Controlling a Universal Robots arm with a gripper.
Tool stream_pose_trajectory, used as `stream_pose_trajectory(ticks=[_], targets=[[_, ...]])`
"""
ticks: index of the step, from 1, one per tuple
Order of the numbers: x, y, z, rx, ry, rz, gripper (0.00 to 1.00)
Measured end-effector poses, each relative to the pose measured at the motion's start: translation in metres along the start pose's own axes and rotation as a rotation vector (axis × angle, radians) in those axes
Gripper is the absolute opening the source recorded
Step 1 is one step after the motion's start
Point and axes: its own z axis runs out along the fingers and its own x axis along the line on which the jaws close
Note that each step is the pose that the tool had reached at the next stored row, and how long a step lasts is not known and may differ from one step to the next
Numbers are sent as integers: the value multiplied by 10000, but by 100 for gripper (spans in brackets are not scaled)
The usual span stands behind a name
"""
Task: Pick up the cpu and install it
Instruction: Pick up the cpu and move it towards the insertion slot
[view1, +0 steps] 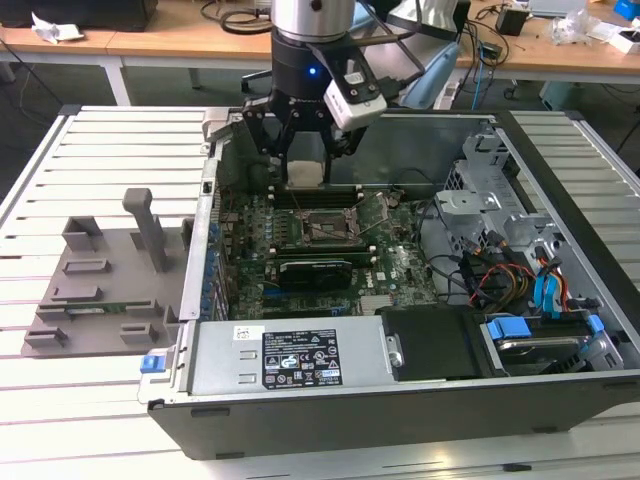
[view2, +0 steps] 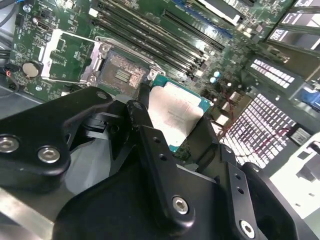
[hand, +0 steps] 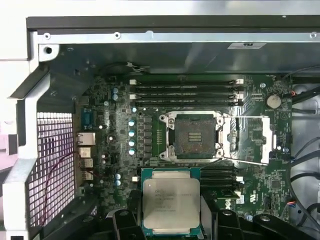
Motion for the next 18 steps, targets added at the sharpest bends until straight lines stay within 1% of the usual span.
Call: stream_pose_trajectory(ticks=[2, 4, 5, 7, 12, 16, 18], targets=[[-32, 12, 26, 0, 16, -1, 55], [-78, 40, 74, 0, 42, -2, 55], [-107, 63, 110, 1, 59, -2, 55], [-135, 80, 140, -1, 73, -3, 55], [-277, 144, 235, 6, 143, -5, 55], [-333, 167, 278, 11, 163, -5, 55], [-371, 181, 311, 12, 174, -6, 55]])
